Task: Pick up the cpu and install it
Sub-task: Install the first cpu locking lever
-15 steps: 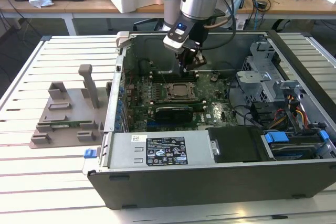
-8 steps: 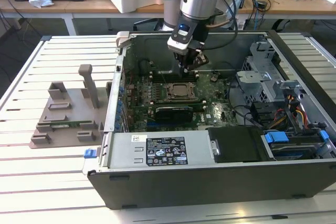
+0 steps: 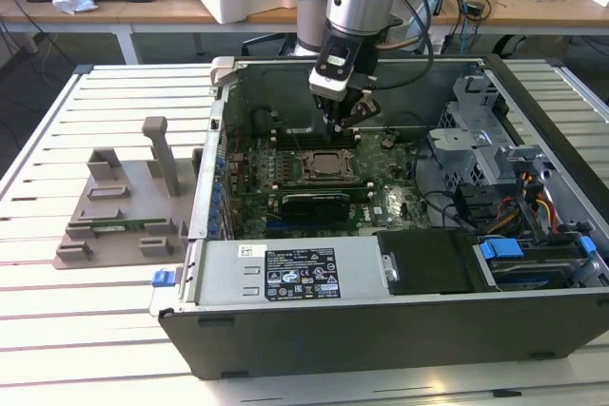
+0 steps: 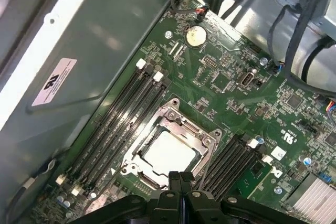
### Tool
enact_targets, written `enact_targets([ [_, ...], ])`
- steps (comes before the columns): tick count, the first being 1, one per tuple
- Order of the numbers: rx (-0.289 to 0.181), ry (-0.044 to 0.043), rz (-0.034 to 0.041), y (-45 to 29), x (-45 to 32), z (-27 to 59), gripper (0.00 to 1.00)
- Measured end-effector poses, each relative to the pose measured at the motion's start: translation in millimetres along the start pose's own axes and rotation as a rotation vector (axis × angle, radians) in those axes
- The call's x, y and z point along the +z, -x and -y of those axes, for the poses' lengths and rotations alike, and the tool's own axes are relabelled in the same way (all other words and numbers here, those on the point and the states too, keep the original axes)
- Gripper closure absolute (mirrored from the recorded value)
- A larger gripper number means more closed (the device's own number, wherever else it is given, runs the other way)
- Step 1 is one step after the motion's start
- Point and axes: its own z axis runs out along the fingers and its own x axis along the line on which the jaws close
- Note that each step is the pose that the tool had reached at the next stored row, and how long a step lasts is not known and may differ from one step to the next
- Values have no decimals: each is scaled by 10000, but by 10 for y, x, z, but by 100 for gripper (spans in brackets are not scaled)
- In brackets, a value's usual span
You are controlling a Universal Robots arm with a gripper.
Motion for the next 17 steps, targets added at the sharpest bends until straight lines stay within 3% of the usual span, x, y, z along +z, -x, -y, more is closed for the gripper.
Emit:
enact_targets([
  [17, -1698, -43, 157, 0, 0, 0, 89],
])
